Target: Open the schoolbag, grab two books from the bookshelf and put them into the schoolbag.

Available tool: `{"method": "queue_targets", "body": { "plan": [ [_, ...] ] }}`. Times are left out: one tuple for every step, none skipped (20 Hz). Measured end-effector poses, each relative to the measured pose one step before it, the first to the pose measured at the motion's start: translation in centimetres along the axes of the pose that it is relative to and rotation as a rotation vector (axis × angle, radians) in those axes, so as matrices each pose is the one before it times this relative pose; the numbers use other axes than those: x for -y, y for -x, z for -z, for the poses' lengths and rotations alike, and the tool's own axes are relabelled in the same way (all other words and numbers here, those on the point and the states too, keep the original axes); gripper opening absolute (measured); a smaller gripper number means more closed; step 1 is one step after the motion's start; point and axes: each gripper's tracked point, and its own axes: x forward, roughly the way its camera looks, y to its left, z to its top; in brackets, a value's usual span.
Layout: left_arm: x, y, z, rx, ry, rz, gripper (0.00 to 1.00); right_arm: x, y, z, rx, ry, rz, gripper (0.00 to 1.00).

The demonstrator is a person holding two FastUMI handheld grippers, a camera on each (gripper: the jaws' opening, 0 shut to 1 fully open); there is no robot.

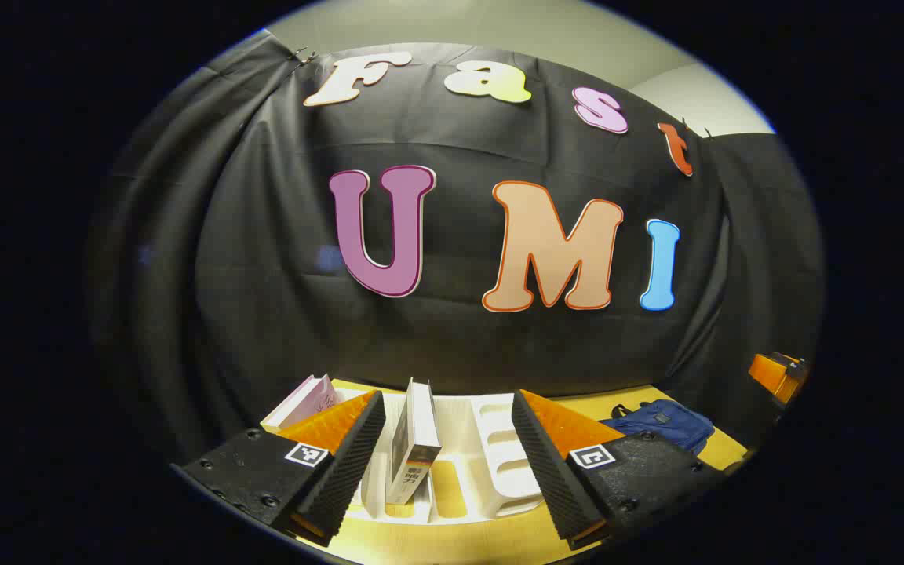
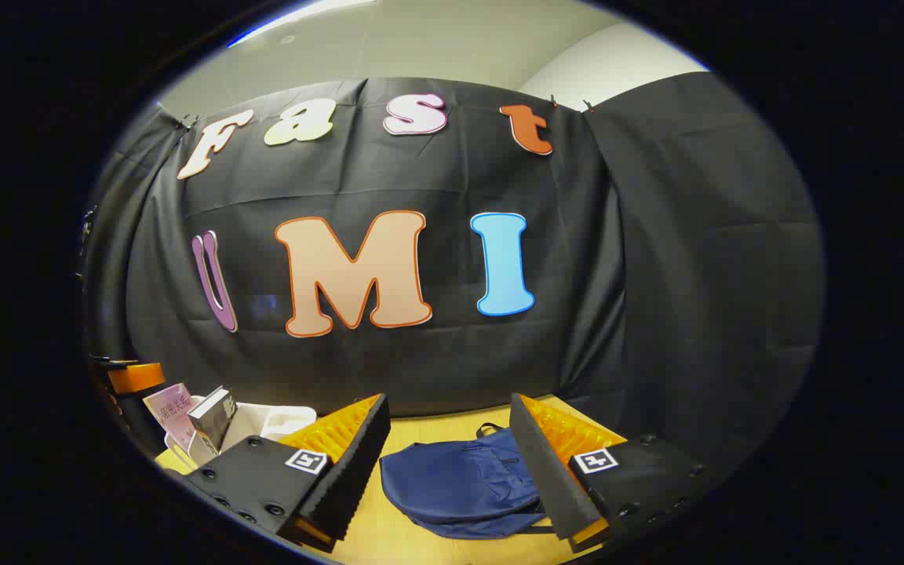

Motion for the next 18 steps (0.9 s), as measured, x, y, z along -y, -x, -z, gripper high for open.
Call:
{"method": "queue_targets", "body": {
  "plan": [
    [0.286, 0.208, 0.353, -0.00084, 0.01412, 0.00730, 0.92, 0.015, -0.063, 0.029, 0.00071, 0.00698, -0.00671, 0.96],
    [0.302, 0.011, 0.157, -0.00599, 0.01219, 0.00434, 0.97, 0.110, -0.084, 0.096, -0.00146, 0.00569, -0.00213, 0.96],
    [0.112, 0.167, 0.352, -0.01198, 0.00811, -0.00463, 0.95, 0.103, -0.101, 0.048, -0.00777, -0.00117, -0.00455, 0.97],
    [0.072, 0.204, 0.095, -0.00348, 0.00443, -0.00692, 0.95, -0.053, -0.032, 0.229, -0.00497, -0.00417, -0.01411, 0.97],
    [0.161, 0.238, -0.076, 0.00441, 0.00433, -0.00655, 0.95, 0.071, -0.121, 0.034, -0.00265, 0.00231, -0.01138, 0.96],
    [0.063, 0.207, -0.082, 0.00316, 0.00457, -0.00794, 0.95, 0.142, -0.145, 0.157, -0.00413, 0.00726, -0.00581, 0.96],
    [0.204, 0.121, 0.112, -0.00162, 0.00322, -0.00512, 0.94, 0.182, -0.112, 0.073, -0.00471, 0.00389, -0.00354, 0.96],
    [0.028, 0.217, 0.025, -0.00044, 0.00151, -0.00503, 0.94, 0.220, -0.006, 0.104, -0.00370, -0.00271, -0.00475, 0.97],
    [0.003, 0.220, 0.014, 0.00168, 0.00068, -0.00823, 0.92, 0.036, 0.059, 0.044, -0.00349, -0.00403, -0.00694, 0.96],
    [0.139, 0.137, -0.059, 0.00125, -0.00028, -0.00532, 0.94, 0.231, 0.235, 0.289, -0.00309, -0.00066, -0.00323, 0.98],
    [0.021, 0.240, 0.136, -0.00077, 0.00012, -0.00288, 0.94, 0.191, 0.122, -0.029, 0.00156, 0.00324, -0.00183, 0.97],
    [0.152, 0.117, -0.055, -0.00121, -0.00040, -0.00038, 0.95, 0.283, 0.081, 0.070, 0.00094, 0.00615, 0.00025, 0.97],
    [-0.008, 0.207, 0.162, 0.00214, -0.00085, -0.00260, 0.91, 0.308, -0.120, 0.088, -0.00069, 0.00731, 0.00135, 0.96],
    [-0.077, 0.117, -0.087, 0.00094, -0.00101, -0.00733, 0.95, 0.294, -0.202, 0.368, -0.00729, 0.00930, 0.00331, 0.96],
    [-0.040, 0.018, 0.167, -0.00233, -0.00170, -0.00656, 0.95, 0.453, -0.221, 0.381, -0.01031, 0.01347, 0.00642, 0.96],
    [-0.045, 0.102, 0.094, -0.00327, -0.00130, -0.00528, 0.94, 0.448, -0.144, 0.528, -0.00763, 0.01839, 0.00698, 0.96],
    [-0.050, 0.070, 0.107, -0.00167, -0.00151, -0.00553, 0.94, 0.485, -0.129, 0.604, -0.00783, 0.02538, 0.00864, 0.97],
    [-0.013, -0.015, 0.034, -0.00482, -0.00229, -0.00761, 0.95, 0.240, -0.015, 0.953, -0.01164, 0.02861, 0.00040, 0.97]
  ]
}}
